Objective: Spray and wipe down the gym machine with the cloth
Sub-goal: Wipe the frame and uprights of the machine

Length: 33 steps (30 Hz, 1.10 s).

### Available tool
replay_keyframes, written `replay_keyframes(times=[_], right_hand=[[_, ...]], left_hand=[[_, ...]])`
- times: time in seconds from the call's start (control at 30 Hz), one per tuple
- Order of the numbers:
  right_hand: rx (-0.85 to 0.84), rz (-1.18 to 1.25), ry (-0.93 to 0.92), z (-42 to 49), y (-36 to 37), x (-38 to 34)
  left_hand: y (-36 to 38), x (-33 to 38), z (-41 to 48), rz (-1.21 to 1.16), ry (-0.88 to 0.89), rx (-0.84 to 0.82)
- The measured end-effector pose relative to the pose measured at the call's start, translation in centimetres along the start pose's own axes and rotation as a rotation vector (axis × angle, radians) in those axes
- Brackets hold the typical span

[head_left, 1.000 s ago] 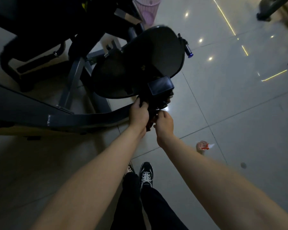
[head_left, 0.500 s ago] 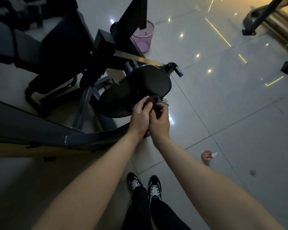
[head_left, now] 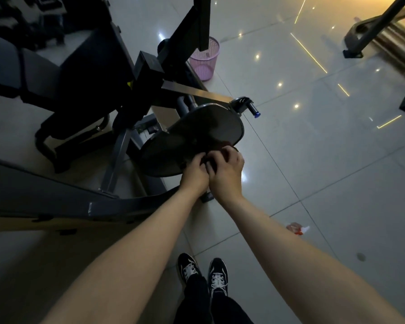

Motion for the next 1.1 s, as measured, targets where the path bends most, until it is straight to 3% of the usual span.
replay_keyframes(times=[0.1,0.17,0.37,0.47,0.53,0.6,0.7,0.77,0.9,1.1], right_hand=[[-0.042,-0.078,-0.145,0.8,0.2,0.5],[-0.066,-0.006,-0.140,1.4,0.2,0.7],[0.002,0.347,0.256,4.1,-1.1,1.6],[0.065,0.402,0.399,3.6,-1.9,2.5],[0.110,0.391,0.314,2.0,-2.4,2.7],[0.120,0.266,0.067,0.7,-2.3,1.9],[-0.013,0.119,-0.218,1.0,-1.0,0.2],[-0.102,0.057,-0.254,2.3,-0.3,0.1],[-0.187,0.155,0.064,3.8,0.2,1.3],[-0.170,0.284,0.359,4.5,-0.6,1.0]], left_hand=[[0.3,-0.6,0.0,-0.067,0.003,0.009],[0.8,-0.7,0.4,-0.050,-0.015,0.027],[1.5,-1.0,0.6,-0.013,-0.046,0.023],[1.7,-1.4,0.6,-0.036,-0.034,-0.002],[1.9,-1.5,0.5,-0.050,-0.027,-0.006],[1.8,-1.2,0.4,-0.051,-0.013,0.015],[1.6,-1.1,0.3,-0.003,0.022,0.016],[1.5,-1.3,0.5,0.022,0.032,0.016],[1.7,-1.4,0.6,-0.039,-0.022,0.013],[1.9,-1.8,0.8,-0.074,-0.036,-0.012]])
Point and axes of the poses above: each hand's wrist, its own z-axis towards the middle knuckle, its own y-axis out of the palm, x = y × z, the point moved 4 cm from there along z, towards the middle knuckle
